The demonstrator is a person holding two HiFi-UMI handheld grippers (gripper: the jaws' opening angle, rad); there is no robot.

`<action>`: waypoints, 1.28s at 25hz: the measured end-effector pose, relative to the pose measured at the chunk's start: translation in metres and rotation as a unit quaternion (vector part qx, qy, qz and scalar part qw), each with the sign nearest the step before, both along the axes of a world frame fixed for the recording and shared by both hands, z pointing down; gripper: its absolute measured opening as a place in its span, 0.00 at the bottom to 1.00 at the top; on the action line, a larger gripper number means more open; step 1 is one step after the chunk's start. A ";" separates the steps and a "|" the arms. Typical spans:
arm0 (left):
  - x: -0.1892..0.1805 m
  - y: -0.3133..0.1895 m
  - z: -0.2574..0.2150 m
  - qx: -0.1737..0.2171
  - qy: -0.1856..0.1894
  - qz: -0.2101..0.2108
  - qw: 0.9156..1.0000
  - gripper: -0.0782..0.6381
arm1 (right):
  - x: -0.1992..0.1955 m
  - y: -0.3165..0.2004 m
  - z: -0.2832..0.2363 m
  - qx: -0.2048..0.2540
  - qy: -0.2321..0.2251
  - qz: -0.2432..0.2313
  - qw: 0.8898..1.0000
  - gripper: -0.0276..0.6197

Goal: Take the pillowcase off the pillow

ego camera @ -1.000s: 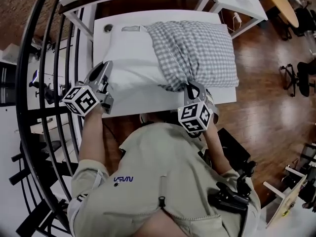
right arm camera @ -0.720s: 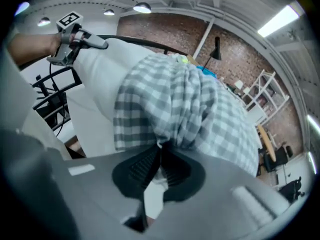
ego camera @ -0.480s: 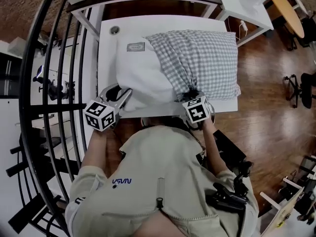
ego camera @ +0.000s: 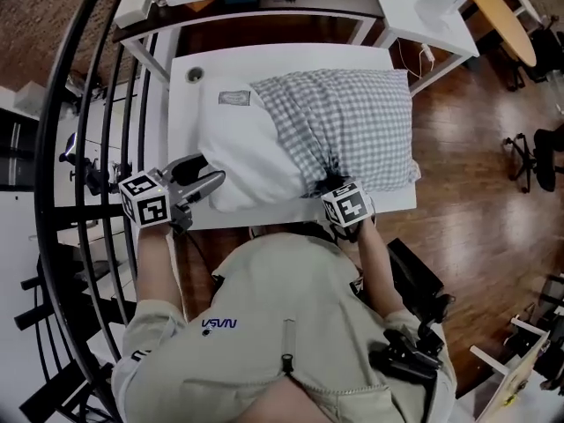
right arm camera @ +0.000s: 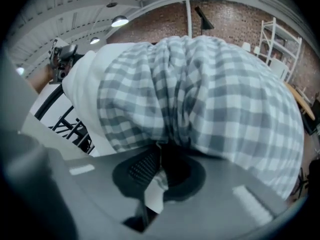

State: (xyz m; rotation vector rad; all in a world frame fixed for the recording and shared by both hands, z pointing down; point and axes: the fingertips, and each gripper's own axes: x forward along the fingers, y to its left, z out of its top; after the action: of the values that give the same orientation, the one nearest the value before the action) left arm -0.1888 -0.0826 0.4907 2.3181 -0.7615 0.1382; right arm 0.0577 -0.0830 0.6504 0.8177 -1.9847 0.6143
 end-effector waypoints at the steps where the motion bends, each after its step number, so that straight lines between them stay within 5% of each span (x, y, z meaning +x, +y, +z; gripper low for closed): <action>1: -0.005 0.002 0.002 -0.001 -0.019 0.022 1.000 0.50 | 0.000 0.000 -0.001 -0.006 -0.010 0.000 1.000 0.06; 6: -0.011 0.007 0.002 0.008 -0.116 0.113 0.987 0.50 | 0.000 0.000 -0.003 -0.027 -0.026 -0.010 0.999 0.06; 10: -0.018 0.028 0.009 0.004 -0.227 0.216 0.950 0.48 | 0.000 0.002 -0.004 -0.039 -0.029 -0.024 0.999 0.06; 11: -0.022 0.027 0.004 0.012 -0.235 0.221 0.946 0.46 | 0.000 0.003 -0.005 -0.041 -0.030 -0.026 0.998 0.06; 13: -0.027 0.017 -0.021 0.054 -0.214 0.195 0.956 0.37 | 0.000 0.005 -0.006 -0.044 -0.031 -0.031 0.998 0.06; 15: -0.026 -0.007 -0.049 0.110 -0.171 0.132 0.970 0.39 | -0.001 0.006 -0.006 -0.046 -0.030 -0.038 0.998 0.06; 19: -0.012 -0.068 -0.051 0.158 -0.158 0.008 0.975 0.62 | -0.001 0.006 -0.005 -0.046 -0.029 -0.042 0.998 0.06; 23: 0.009 -0.122 -0.007 0.126 -0.209 -0.042 0.969 0.66 | -0.002 0.008 -0.007 -0.045 -0.028 -0.048 0.997 0.06; 26: 0.008 -0.152 0.048 0.065 -0.258 -0.066 0.962 0.74 | -0.005 0.012 -0.009 -0.042 -0.027 -0.055 0.997 0.07; 29: 0.008 -0.157 0.095 -0.001 -0.250 -0.078 0.965 0.76 | -0.008 0.022 -0.016 -0.044 -0.032 -0.079 0.995 0.07; 30: 0.013 -0.155 0.102 -0.012 -0.235 -0.076 0.969 0.75 | -0.010 0.026 -0.023 -0.046 -0.034 -0.092 0.994 0.07; 32: 0.024 -0.145 0.102 -0.007 -0.219 -0.062 0.974 0.56 | -0.015 0.032 -0.043 -0.041 -0.030 -0.130 0.990 0.08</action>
State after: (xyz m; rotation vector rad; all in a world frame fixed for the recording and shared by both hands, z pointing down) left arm -0.1652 -0.2274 0.5930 2.2424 -1.1134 0.6104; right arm 0.0432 -0.0510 0.6078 0.4851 -2.0638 0.5685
